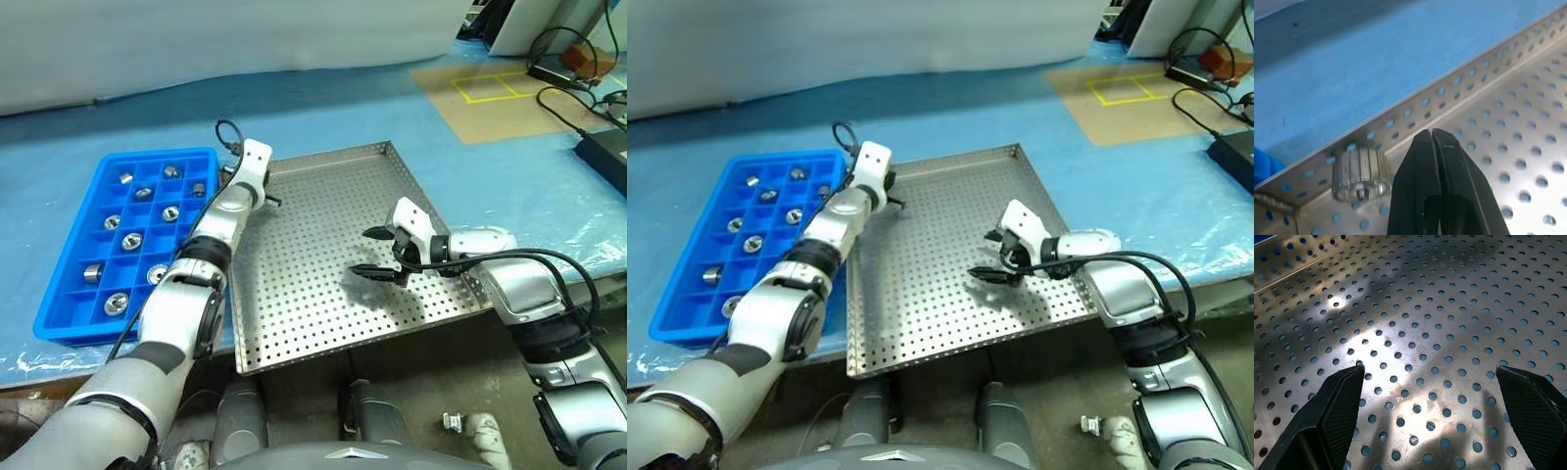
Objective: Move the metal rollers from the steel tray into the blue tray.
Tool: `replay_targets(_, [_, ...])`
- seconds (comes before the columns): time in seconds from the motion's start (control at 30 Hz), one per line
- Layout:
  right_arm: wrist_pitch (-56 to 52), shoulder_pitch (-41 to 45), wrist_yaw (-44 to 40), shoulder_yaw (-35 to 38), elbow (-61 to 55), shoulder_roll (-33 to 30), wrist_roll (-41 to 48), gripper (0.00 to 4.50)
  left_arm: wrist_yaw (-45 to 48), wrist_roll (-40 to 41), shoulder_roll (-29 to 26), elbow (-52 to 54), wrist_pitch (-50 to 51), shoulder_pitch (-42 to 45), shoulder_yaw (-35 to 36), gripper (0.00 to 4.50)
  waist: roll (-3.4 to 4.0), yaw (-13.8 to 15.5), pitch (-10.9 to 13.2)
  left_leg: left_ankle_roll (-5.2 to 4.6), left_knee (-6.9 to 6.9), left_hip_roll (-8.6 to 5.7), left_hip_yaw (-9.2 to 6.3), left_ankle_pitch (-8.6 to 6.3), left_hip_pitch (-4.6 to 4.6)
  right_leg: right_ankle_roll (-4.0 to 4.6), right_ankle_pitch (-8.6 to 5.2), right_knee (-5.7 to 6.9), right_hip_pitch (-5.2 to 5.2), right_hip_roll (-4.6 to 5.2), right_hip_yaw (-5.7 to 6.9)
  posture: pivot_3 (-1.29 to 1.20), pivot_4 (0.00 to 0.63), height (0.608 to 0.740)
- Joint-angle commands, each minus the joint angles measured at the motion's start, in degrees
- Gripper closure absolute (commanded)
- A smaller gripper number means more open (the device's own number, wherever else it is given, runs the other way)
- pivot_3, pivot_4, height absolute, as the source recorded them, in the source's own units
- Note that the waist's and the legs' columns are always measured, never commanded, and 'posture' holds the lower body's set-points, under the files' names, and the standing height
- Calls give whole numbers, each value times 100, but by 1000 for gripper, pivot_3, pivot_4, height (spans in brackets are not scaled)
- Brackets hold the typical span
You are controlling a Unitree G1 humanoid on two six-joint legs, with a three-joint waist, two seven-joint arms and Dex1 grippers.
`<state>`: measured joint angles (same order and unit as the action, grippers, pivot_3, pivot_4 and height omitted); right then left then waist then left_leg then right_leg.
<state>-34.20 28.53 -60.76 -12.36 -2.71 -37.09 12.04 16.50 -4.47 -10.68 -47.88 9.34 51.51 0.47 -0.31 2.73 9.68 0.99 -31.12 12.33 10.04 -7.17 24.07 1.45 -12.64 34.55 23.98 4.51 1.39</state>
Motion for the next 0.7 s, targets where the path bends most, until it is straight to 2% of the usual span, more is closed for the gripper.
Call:
replay_targets(0.03, [349, 273, -241, -219, 164, 35, -98, 0, 1192, 428, -271, 2478, 611, -911, -381, 4409, 1, -1, 3, -1, 1, 3, 2, -1, 3, 1, 0, -2, 2, 1, 0, -130, 150, 740])
replay_targets(0.17, [942, 223, -305, -772, 339, 241, -504, 0, 1950, 1051, -627, 4469, 1167, -1939, -402, 4409, 4, 21, 8, -1, 5, 35, 10, -1, 11, 11, -6, 5, 13, -2, 7, -102, 150, 740])
replay_targets(0.33, [1365, -72, -1259, -1402, -86, -184, -592, 0, 2241, 1643, -868, 5587, 1850, -2437, -304, 4409, 27, 119, 22, 4, 5, 35, 16, 1, 3, 15, -11, 11, 12, -1, 1, -78, 150, 740])
replay_targets(0.47, [1573, 46, -1592, -1474, -49, -246, -557, 940, 2121, 1714, -905, 5660, 2047, -2450, -314, 4500, 29, 117, 23, 6, 4, 34, 19, 2, -19, 13, -11, 17, 2, -2, -9, -72, 150, 740])
replay_targets(0.7, [1692, 57, -1687, -1463, 34, -212, -596, 3413, 2013, 1851, -902, 5854, 2229, -2543, -304, 4500, 31, 115, 23, 13, 5, 33, 19, 6, -20, 14, -11, 21, 6, -19, -12, -72, 150, 740])
